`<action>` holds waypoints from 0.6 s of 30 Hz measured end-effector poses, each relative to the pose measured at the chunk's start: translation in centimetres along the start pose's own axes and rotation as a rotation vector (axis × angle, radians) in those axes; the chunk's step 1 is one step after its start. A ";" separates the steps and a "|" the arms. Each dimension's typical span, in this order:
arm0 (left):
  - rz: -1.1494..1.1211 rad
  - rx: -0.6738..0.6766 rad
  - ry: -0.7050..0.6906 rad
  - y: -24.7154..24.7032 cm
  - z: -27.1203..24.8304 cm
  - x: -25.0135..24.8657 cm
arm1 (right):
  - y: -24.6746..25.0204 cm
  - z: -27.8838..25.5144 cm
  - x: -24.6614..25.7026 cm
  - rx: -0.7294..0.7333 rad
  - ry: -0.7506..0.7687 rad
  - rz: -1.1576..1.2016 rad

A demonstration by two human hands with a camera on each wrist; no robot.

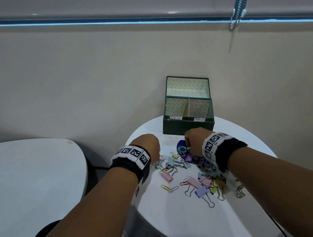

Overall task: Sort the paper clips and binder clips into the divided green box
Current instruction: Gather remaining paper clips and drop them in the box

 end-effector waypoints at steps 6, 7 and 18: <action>-0.019 -0.068 -0.036 0.9 -1.1 -0.4 | 1.9 -1.1 1.2 -0.099 0.086 0.228; -0.011 -0.071 -0.040 0.9 -1.2 -0.4 | 2.2 -1.5 1.7 -0.127 0.116 0.291; 0.061 -0.089 -0.138 1.1 -2.2 -1.6 | 0.6 -2.8 2.4 0.046 0.176 0.004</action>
Point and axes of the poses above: each hand's wrist, its own z-axis towards the middle knuckle, its own y-axis out of the back of the hand, x = y × z, the point moved 5 cm from there along z, towards the middle knuckle, and after that the axes turned 4 degrees about z, right-handed, at the moved point
